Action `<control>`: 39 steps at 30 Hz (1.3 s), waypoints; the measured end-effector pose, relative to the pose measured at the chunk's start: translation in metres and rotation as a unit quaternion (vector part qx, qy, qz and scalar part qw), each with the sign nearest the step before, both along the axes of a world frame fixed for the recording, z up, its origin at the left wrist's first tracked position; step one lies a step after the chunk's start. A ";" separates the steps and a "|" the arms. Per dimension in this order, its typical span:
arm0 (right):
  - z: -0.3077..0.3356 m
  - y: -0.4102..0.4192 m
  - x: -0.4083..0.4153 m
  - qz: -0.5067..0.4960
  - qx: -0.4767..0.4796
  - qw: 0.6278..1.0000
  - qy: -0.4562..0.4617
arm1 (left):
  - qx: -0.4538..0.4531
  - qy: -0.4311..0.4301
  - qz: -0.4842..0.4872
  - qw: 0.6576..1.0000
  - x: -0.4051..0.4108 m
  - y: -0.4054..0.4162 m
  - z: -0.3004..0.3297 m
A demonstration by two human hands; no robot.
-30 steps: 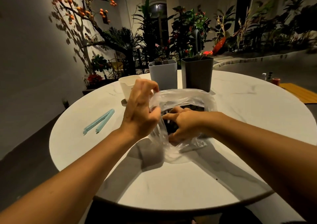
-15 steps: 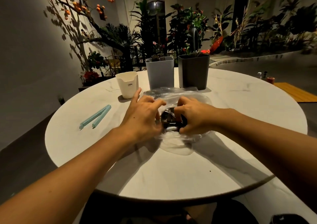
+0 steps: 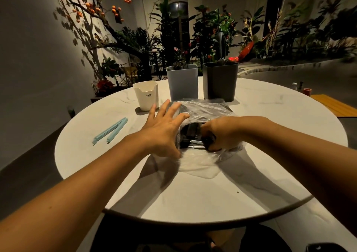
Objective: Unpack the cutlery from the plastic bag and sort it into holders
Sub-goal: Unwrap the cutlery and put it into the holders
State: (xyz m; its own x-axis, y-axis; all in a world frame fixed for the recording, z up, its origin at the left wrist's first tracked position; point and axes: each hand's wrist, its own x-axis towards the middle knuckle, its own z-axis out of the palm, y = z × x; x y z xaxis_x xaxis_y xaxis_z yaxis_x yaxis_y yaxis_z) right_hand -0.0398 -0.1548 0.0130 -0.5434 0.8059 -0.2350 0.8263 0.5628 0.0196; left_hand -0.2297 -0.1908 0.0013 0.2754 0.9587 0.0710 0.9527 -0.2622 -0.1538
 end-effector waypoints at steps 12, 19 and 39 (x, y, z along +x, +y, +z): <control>0.001 -0.018 -0.010 0.086 0.237 0.961 -0.109 | -0.010 0.007 0.019 1.000 -0.005 -0.009 0.006; -0.003 -0.018 -0.023 0.075 0.118 0.989 -0.040 | -0.013 0.011 0.013 1.000 -0.009 -0.012 0.012; 0.001 -0.026 -0.002 0.062 0.193 0.970 -0.132 | -0.053 -0.002 0.007 0.999 -0.006 -0.010 0.015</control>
State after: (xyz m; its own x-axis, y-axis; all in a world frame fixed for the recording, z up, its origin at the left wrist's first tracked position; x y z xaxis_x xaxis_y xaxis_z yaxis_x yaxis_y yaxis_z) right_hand -0.0419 -0.1808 0.0144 -0.6038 0.7938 -0.0729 0.6907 0.5666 0.4493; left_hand -0.2362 -0.2010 0.0164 0.2619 0.9646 -0.0302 0.9570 -0.2636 -0.1213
